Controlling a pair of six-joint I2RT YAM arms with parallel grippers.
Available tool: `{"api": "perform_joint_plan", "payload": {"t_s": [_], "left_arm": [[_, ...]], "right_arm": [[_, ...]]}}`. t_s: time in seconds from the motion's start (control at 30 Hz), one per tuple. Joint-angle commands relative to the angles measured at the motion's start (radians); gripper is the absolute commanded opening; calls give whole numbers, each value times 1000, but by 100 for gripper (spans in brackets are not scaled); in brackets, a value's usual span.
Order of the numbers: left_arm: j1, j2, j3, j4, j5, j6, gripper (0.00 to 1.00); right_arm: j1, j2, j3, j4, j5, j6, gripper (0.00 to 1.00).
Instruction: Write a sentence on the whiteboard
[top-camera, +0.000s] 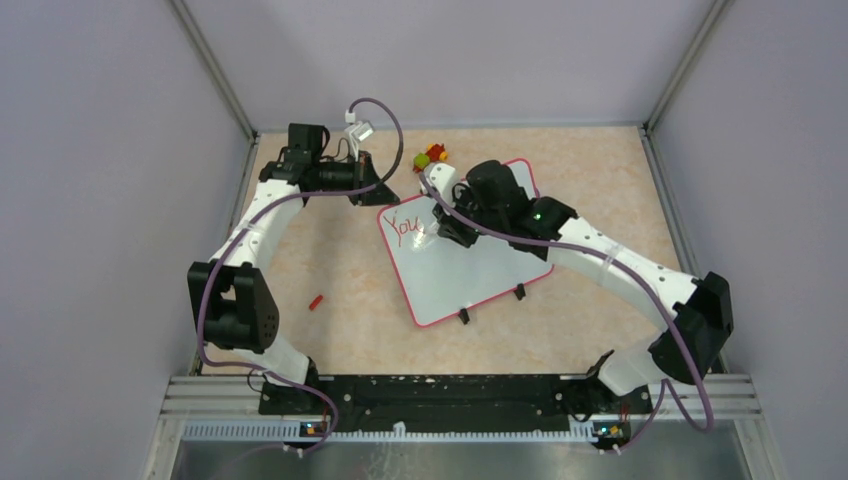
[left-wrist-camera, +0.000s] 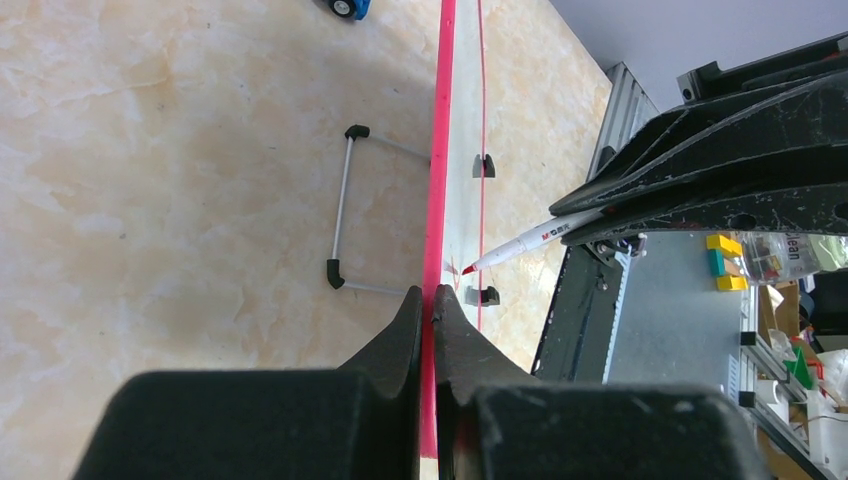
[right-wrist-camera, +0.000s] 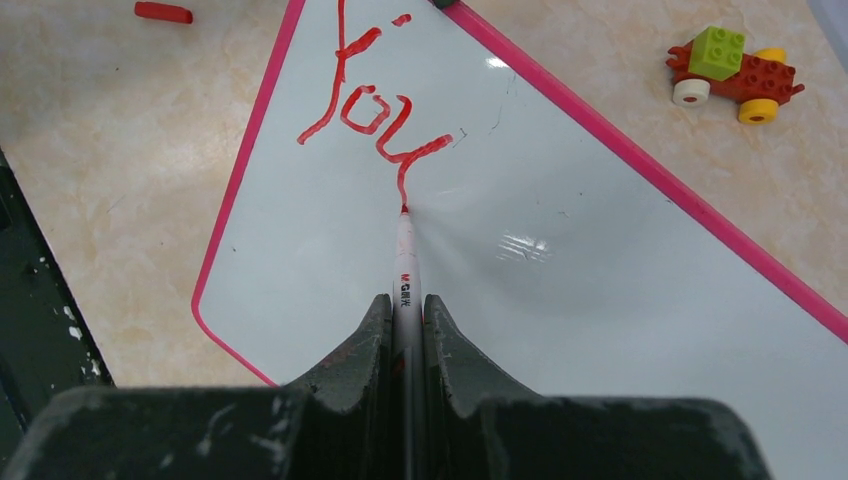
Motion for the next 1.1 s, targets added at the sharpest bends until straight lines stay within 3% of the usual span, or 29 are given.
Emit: {"api": "perform_joint_plan", "payload": {"t_s": [0.0, 1.07], "left_arm": [[-30, 5, 4, -30, 1, 14, 0], [-31, 16, 15, -33, 5, 15, 0]], "right_arm": [[5, -50, 89, 1, 21, -19, 0], [-42, 31, 150, 77, 21, 7, 0]]}}
